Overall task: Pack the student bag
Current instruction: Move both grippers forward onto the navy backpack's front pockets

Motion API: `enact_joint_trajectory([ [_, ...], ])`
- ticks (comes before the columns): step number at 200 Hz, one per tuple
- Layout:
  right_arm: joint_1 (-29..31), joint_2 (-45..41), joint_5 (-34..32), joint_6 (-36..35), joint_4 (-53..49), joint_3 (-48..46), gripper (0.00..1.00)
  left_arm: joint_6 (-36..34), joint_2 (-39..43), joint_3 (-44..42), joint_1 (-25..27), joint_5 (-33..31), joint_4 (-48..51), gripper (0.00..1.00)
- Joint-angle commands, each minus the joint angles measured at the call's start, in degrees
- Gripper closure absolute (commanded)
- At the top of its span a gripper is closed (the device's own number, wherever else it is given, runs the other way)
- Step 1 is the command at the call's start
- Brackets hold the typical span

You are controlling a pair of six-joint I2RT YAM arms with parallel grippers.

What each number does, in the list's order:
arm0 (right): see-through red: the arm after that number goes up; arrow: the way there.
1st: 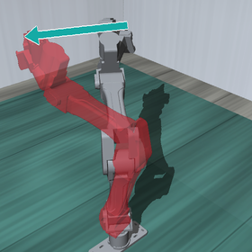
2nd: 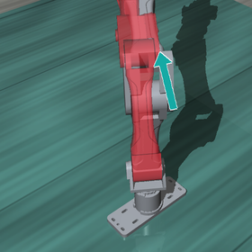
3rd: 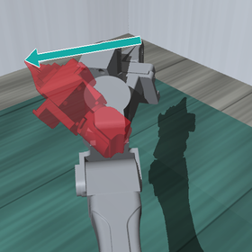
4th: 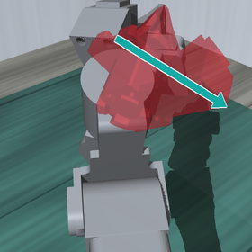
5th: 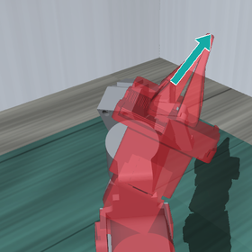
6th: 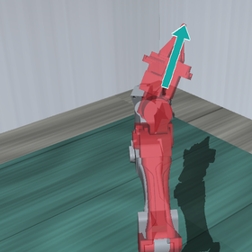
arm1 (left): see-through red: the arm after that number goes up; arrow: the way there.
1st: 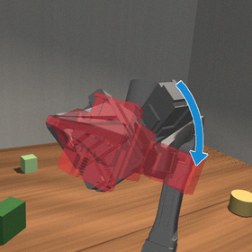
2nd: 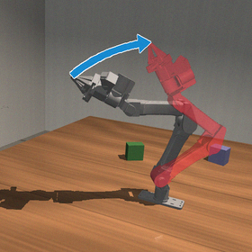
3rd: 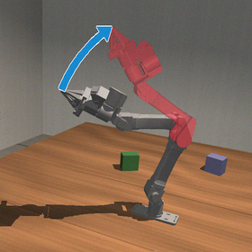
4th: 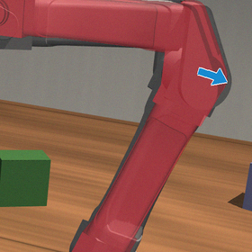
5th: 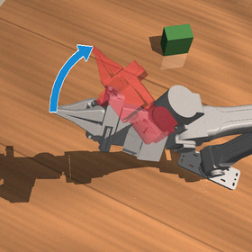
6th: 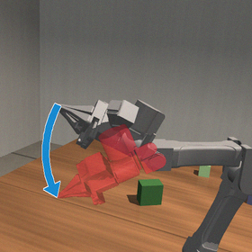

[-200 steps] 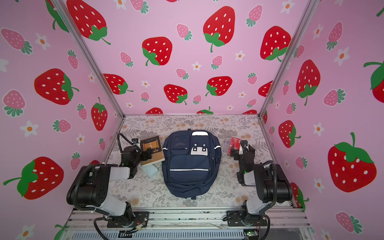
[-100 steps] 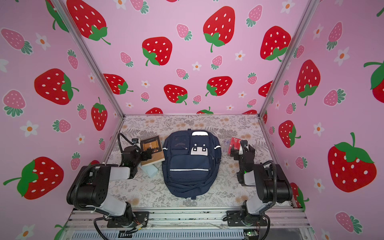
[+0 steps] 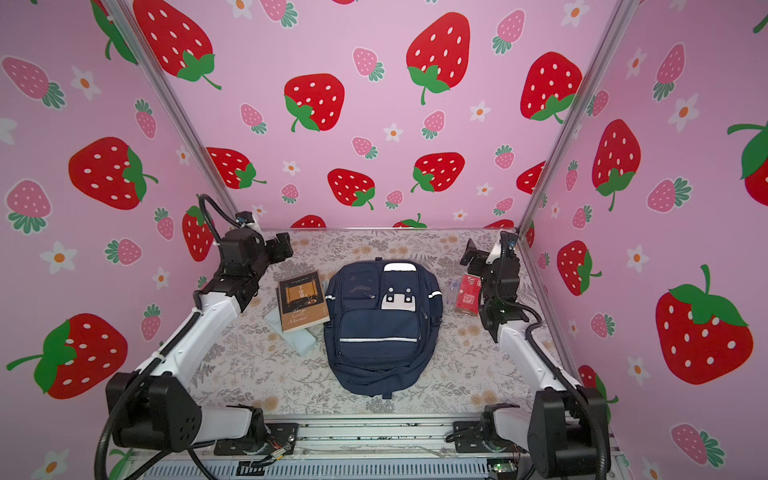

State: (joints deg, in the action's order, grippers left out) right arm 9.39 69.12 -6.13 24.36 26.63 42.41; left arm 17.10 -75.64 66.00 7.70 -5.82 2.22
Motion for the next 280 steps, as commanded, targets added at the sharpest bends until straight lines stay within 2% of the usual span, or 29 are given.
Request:
enact_joint_trajectory([
  [1, 0.49, 6.73, 10.98, 13.83, -21.64, 1.53, 0.00, 7.01, 0.77, -2.42, 12.09, 5.30, 16.82, 0.09],
  [18, 7.66, 11.34, 1.32, 14.71, -37.03, 8.37, 0.00, 5.46, 0.89, -3.68, 22.17, 3.57, 20.48, 0.00],
  [26, 11.41, 13.22, -4.04, 15.61, -42.94, 10.71, 0.00, 5.42, 0.54, -4.11, 26.06, 1.29, 22.60, 0.00],
  [35, 14.92, 14.99, -5.89, 14.88, -46.67, 11.89, 0.00, 5.49, 0.19, -4.90, 29.65, 0.12, 23.86, 0.00],
  [47, 18.35, 16.39, -4.44, 13.45, -48.15, 11.71, 0.05, 5.56, -0.27, -5.76, 33.43, -1.99, 25.60, 0.01],
  [61, 20.23, 17.68, 1.95, 10.91, -45.94, 10.28, 0.24, 6.59, -0.97, -6.22, 36.42, -3.48, 27.14, 0.00],
  [85, 20.85, 19.65, 4.19, 10.62, -43.41, 8.83, 0.27, 9.47, -1.86, -7.75, 39.17, -4.81, 27.75, 0.01],
  [107, 20.50, 22.45, 5.36, 9.11, -43.44, 10.50, 0.29, 17.64, -2.37, -9.20, 38.61, -8.26, 31.34, 0.01],
  [137, 20.28, 26.87, -2.14, 8.54, -50.90, 14.73, 0.32, 26.72, -0.84, -13.00, 37.28, -3.76, 31.34, 0.01],
  [162, 18.55, 26.69, -2.32, 8.16, -50.59, 13.01, 0.31, 31.42, -0.79, -15.97, 35.74, -0.83, 29.42, 0.01],
  [202, 15.25, 26.70, -3.00, 8.67, -50.68, 9.98, 0.32, 34.78, -6.57, -19.96, 29.30, 10.33, 21.03, 0.00],
  [249, 11.88, 24.29, 0.42, 8.35, -49.13, 6.90, 0.34, 34.57, -14.21, -15.18, 28.56, 12.72, 17.28, 0.04],
  [280, 12.30, 24.57, 4.15, 7.88, -48.52, 7.85, 0.38, 34.67, -18.46, -11.39, 27.09, 13.34, 16.78, 0.18],
])
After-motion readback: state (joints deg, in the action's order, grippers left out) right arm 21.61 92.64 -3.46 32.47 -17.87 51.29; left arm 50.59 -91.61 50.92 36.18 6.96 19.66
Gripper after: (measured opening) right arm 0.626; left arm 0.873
